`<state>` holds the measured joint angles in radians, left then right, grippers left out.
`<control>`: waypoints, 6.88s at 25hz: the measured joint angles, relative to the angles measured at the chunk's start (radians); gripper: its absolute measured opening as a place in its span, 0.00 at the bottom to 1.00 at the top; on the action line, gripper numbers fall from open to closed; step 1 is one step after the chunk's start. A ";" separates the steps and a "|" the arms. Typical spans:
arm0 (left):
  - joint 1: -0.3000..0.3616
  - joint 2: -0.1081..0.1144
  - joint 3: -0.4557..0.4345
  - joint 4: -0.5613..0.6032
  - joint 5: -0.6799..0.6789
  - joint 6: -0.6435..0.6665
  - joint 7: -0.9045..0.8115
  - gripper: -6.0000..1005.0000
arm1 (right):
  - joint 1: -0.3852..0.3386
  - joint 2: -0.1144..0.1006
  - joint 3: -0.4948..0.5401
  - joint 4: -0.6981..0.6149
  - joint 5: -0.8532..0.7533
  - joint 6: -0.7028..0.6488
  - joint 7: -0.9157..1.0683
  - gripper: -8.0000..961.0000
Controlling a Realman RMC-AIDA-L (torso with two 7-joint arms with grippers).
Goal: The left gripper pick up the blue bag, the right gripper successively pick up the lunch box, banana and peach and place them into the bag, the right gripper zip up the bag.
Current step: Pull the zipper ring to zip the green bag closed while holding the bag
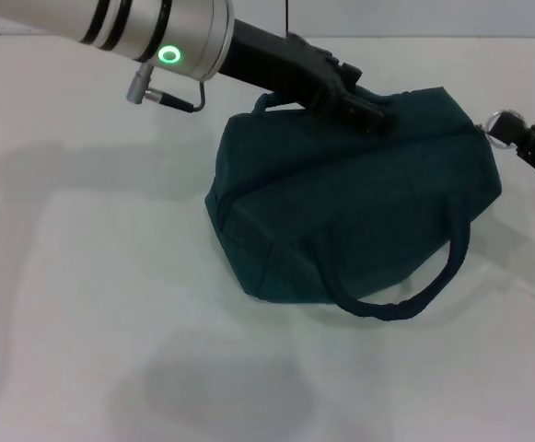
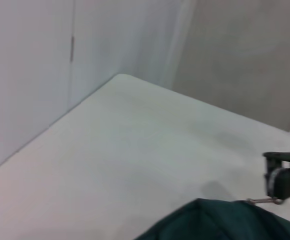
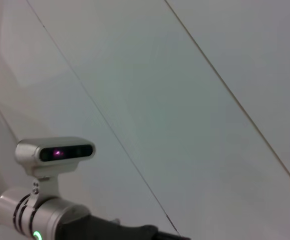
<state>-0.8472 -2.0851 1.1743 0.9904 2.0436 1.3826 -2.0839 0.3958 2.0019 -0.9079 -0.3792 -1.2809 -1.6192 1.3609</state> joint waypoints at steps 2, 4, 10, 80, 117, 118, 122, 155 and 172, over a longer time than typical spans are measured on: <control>-0.008 0.001 0.008 -0.002 0.012 -0.009 -0.006 0.76 | -0.006 0.000 0.000 0.001 0.000 -0.009 -0.014 0.02; -0.021 0.003 0.016 -0.017 0.036 -0.002 -0.020 0.78 | -0.008 0.000 0.000 0.001 0.000 -0.015 -0.023 0.02; -0.029 0.003 0.015 -0.036 0.063 0.005 -0.032 0.79 | -0.010 -0.003 0.000 0.002 0.000 -0.017 -0.024 0.02; -0.151 -0.004 0.081 -0.041 0.095 -0.038 -0.012 0.88 | -0.039 -0.001 -0.010 0.029 -0.021 0.015 -0.044 0.03; -0.237 -0.005 0.197 -0.169 0.169 -0.083 -0.011 0.27 | -0.085 -0.003 0.064 0.031 -0.011 0.016 -0.046 0.03; -0.237 -0.005 0.197 -0.169 0.169 -0.083 -0.011 0.26 | -0.088 -0.003 0.065 0.031 -0.011 0.019 -0.047 0.03; -0.215 -0.006 0.197 -0.125 0.172 -0.065 -0.017 0.24 | -0.090 -0.003 0.066 0.034 -0.015 0.034 -0.056 0.03; -0.208 0.006 0.137 -0.076 0.109 0.116 -0.094 0.08 | -0.088 0.001 0.062 0.068 -0.020 0.141 -0.098 0.03; -0.204 0.007 0.095 -0.076 0.112 0.179 -0.093 0.10 | -0.070 0.003 0.052 0.078 -0.060 0.209 -0.099 0.03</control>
<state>-1.0516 -2.0779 1.2689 0.9142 2.1560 1.5614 -2.1768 0.3256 2.0050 -0.8558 -0.3009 -1.3409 -1.4107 1.2616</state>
